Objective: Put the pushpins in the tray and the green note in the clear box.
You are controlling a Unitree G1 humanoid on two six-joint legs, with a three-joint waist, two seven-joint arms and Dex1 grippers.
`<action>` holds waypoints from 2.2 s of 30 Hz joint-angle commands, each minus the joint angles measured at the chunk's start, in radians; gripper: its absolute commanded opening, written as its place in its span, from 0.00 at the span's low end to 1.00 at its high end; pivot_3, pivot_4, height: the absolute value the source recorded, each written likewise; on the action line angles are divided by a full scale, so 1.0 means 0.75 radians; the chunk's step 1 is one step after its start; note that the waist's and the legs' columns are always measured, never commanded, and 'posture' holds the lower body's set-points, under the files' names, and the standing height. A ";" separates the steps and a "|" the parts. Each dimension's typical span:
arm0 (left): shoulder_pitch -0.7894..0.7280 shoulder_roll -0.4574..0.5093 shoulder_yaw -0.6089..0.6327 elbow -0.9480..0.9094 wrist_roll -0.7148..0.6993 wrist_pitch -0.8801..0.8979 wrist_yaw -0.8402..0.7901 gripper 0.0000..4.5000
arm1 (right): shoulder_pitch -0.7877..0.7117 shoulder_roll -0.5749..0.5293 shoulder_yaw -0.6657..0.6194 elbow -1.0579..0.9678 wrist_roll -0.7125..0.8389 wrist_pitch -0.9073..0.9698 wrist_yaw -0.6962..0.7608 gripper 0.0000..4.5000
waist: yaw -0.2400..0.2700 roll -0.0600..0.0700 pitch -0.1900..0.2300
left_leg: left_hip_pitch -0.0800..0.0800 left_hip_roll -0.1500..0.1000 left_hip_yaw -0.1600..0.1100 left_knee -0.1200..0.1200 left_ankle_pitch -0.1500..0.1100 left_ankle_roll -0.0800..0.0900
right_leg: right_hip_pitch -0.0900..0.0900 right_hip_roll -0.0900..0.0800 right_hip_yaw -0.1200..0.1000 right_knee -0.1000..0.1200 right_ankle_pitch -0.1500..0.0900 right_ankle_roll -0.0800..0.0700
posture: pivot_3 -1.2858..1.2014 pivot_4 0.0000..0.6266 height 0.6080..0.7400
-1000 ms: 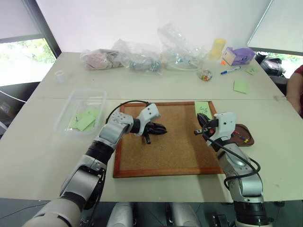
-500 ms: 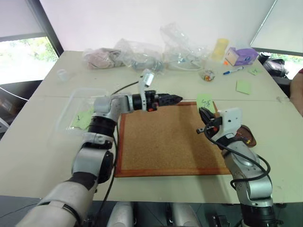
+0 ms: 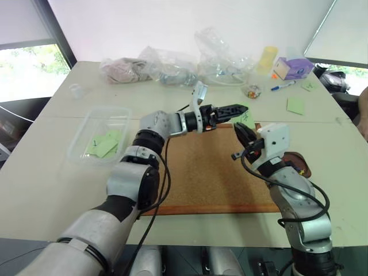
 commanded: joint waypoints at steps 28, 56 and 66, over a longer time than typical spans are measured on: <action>0.082 0.022 -0.099 -0.060 0.185 -0.157 -0.092 0.00 | 0.085 0.198 -0.276 -0.184 0.073 0.024 -0.244 0.00 | 0.002 0.000 0.000 | 0.000 0.000 0.000 0.000 0.000 0.000 | 0.000 0.000 0.000 0.000 0.000 0.000 | 0.52 0.24 0.98; 0.624 0.124 -0.478 -1.135 0.092 0.058 -0.101 0.00 | 0.102 0.012 -0.580 0.354 0.076 0.257 -0.292 0.44 | -0.002 0.003 -0.001 | 0.001 0.004 0.001 0.000 0.000 -0.001 | 0.000 -0.001 0.002 0.002 0.000 0.000 | 0.52 0.24 0.98; 0.630 0.131 -0.481 -1.140 0.089 0.057 -0.095 0.00 | 0.088 0.067 -0.643 0.317 0.160 0.244 -0.318 1.00 | -0.002 0.003 -0.001 | 0.001 0.004 0.001 0.000 0.000 -0.001 | 0.000 -0.001 0.002 0.002 0.000 0.000 | 0.52 0.24 0.98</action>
